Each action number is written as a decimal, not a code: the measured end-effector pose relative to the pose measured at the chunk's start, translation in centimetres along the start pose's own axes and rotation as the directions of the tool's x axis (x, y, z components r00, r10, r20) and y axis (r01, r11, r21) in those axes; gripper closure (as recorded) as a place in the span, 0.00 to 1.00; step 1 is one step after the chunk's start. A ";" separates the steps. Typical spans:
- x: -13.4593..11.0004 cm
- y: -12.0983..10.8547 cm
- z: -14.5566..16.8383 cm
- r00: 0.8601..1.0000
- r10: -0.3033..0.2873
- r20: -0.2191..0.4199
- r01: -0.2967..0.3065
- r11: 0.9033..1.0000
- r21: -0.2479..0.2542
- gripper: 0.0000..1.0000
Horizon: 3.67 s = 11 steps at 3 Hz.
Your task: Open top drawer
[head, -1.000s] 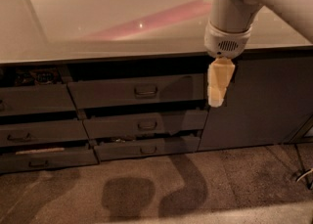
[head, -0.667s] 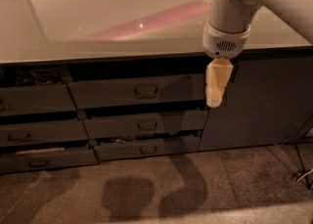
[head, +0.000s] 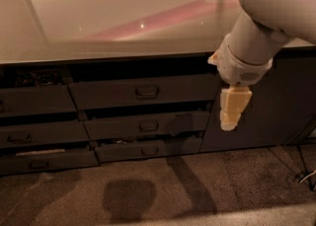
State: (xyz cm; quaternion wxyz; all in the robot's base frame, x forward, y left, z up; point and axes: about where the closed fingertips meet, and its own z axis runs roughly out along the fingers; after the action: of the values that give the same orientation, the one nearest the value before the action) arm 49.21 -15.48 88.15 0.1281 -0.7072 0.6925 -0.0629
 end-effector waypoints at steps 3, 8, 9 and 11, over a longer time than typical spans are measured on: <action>0.5 -0.3 0.5 0.991 -0.040 0.128 0.038 0.999 0.021 0.00; 4.4 -7.2 6.9 0.881 0.037 0.471 -0.007 0.998 -0.064 0.00; 5.8 -10.6 9.4 0.867 0.077 0.492 -0.030 0.994 -0.103 0.00; 4.8 -10.6 9.9 0.904 0.051 0.425 -0.014 0.996 -0.089 0.00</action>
Offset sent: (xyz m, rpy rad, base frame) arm 0.0032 -0.0052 -0.0020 0.0292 -0.0256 0.0327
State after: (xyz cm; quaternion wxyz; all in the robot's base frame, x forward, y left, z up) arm 62.20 -19.25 81.01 0.2477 -0.6968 0.6616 0.1243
